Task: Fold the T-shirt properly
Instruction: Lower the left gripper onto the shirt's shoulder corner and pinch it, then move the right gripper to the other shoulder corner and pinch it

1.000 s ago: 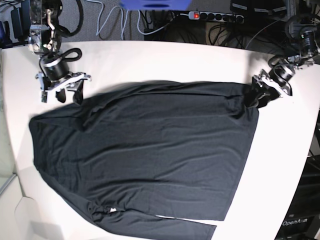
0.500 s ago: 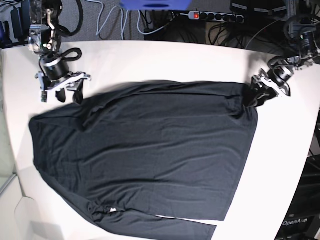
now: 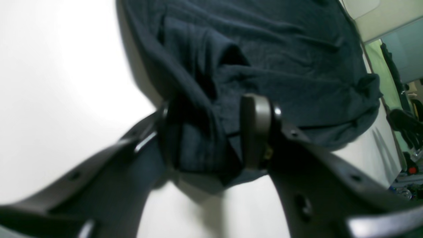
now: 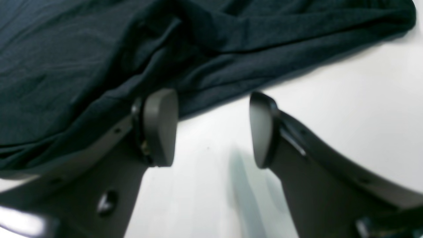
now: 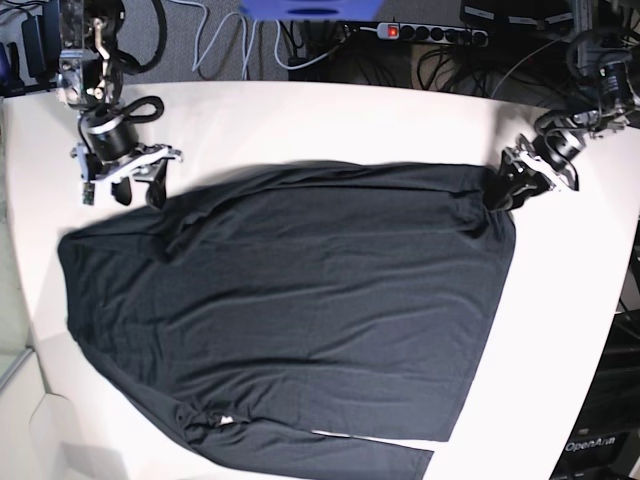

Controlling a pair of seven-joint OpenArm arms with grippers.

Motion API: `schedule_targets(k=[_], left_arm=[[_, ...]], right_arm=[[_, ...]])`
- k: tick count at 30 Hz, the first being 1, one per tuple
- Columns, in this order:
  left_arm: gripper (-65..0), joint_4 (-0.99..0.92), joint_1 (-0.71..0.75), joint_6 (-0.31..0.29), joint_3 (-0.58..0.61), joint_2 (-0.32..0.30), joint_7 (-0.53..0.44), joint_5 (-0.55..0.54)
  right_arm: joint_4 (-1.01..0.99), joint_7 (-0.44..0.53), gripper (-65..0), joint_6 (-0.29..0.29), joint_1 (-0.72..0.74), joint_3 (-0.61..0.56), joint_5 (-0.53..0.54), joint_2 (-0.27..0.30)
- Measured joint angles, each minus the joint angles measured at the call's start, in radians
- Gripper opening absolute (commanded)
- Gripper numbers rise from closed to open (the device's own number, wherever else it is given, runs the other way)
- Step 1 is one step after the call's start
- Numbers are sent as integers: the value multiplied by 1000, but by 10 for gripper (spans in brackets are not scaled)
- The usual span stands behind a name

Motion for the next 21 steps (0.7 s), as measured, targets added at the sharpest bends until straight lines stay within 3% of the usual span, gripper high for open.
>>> schedule_targets(k=[6, 8, 17, 19, 21], left_arm=[[-608, 1, -1, 29, -1, 0, 23, 40], [-650, 1, -1, 31, -1, 0, 23, 46], [-650, 3, 5, 27, -32, -2, 61, 45], [-650, 3, 9, 18, -59, -5, 113, 40], [-650, 2, 11, 3, -78, -12, 157, 34]], right_arm=[[0, 0, -297, 0, 0, 0, 0, 0], [0, 2, -297, 0, 0, 0, 0, 0], [1, -5, -294, 0, 13, 101, 0, 0], [2, -5, -294, 33, 13, 118, 0, -3], [2, -4, -293, 107, 9, 135, 1, -11]])
